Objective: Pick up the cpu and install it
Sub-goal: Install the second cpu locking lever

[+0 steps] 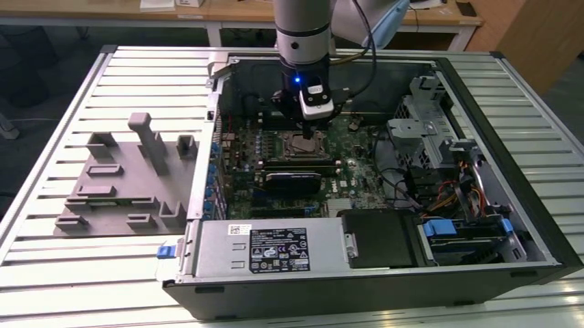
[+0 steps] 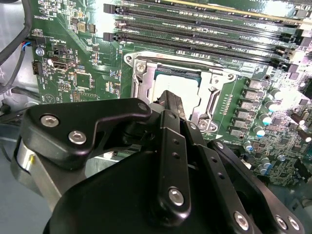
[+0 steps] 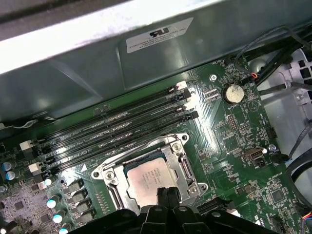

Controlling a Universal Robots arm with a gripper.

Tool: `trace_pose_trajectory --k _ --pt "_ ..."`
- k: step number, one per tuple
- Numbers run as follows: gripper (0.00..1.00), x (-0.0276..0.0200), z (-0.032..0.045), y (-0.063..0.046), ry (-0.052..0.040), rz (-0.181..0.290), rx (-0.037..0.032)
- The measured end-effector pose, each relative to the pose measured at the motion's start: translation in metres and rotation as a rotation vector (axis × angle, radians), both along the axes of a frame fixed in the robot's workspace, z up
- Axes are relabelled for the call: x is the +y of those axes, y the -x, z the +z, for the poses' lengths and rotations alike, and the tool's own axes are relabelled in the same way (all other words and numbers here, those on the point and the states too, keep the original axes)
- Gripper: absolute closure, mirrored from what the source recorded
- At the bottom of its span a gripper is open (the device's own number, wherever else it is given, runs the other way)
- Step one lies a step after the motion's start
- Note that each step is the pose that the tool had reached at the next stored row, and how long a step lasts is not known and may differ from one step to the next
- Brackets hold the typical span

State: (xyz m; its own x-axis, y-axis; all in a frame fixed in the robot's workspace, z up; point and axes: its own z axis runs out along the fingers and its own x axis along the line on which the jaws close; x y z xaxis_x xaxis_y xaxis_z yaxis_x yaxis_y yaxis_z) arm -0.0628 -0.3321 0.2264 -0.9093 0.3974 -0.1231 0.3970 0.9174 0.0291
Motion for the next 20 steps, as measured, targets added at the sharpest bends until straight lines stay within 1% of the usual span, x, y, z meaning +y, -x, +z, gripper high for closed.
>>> trace_pose_trajectory --k 5,6,8,9,10,11,12,13,17,20 --pt "0.89 0.0000 0.0000 0.0000 0.0000 0.000 0.0001" --pt "0.89 -0.0001 -0.0001 -0.0001 0.0000 0.000 0.0033" --pt "0.89 -0.0001 -0.0002 -0.0003 -0.0001 0.000 0.0217" --pt "0.89 0.0000 -0.0003 -0.0008 -0.0001 0.000 0.0351" --pt "0.89 0.0000 -0.0004 -0.0016 -0.0001 0.000 0.0541" --pt "0.89 0.0000 -0.0005 -0.0023 -0.0001 0.000 0.0712" --pt "0.89 -0.0001 -0.0005 -0.0029 -0.0001 0.000 0.0850" --pt "0.89 -0.0001 -0.0005 -0.0032 -0.0001 0.000 0.0950" --pt "0.89 -0.0001 -0.0004 -0.0032 0.0000 0.000 0.0965" --pt "0.89 -0.0001 0.0036 -0.0032 -0.0002 0.000 0.0964"
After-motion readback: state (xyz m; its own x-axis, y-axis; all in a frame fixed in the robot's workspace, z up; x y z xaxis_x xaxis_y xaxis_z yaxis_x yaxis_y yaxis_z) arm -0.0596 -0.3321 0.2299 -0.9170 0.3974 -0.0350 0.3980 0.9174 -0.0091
